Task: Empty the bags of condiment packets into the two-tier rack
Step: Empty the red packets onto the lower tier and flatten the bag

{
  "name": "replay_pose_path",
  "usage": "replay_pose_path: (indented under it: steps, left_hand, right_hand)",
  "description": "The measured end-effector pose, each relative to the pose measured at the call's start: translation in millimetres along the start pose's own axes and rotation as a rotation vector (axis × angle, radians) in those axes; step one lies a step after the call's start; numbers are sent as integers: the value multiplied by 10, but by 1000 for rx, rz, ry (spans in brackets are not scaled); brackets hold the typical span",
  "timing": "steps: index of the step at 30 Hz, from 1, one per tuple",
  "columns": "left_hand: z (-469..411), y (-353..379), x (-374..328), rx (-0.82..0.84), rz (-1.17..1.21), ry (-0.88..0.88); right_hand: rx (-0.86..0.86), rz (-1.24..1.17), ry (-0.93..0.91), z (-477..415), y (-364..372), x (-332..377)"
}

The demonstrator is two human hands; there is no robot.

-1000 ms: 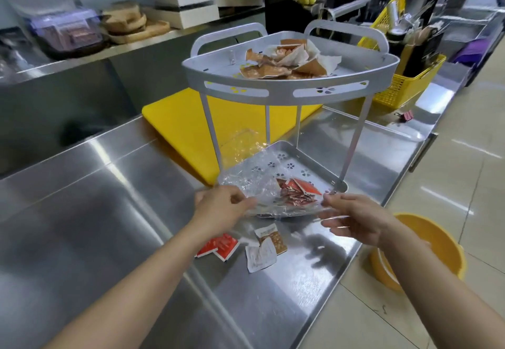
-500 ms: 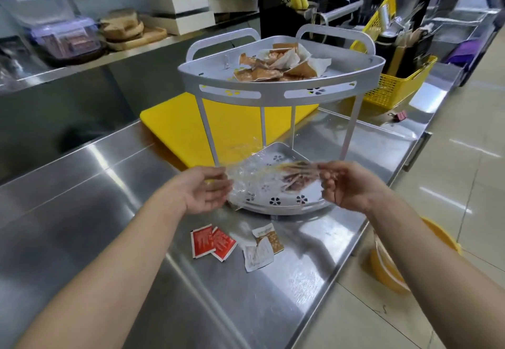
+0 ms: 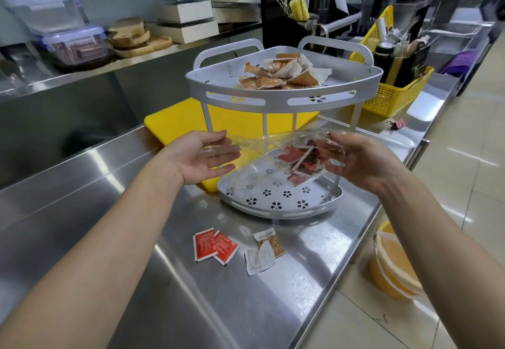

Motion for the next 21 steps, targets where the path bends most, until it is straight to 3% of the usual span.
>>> replay_pose_path:
  steps: [14,17,21]
  left_hand:
    - [94,-16,-98,27,-53,117]
    - [180,-137,133,72,-114,49]
    - [305,-426,702,223,-292,-173]
  right_hand:
    - [96,125,-82,57,-53,76]
    - [164,173,92,119,-156,-51]
    - [57,139,475,203,-336,-634]
Point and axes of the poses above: each hand's wrist, its own z-axis away from the middle knuckle, its own y-axis out of the palm, x = y × z, the point moved 2 cm from there along -z, towards the middle knuckle, and after that the axes turned 1 degree about z, right-handed, at the moved point
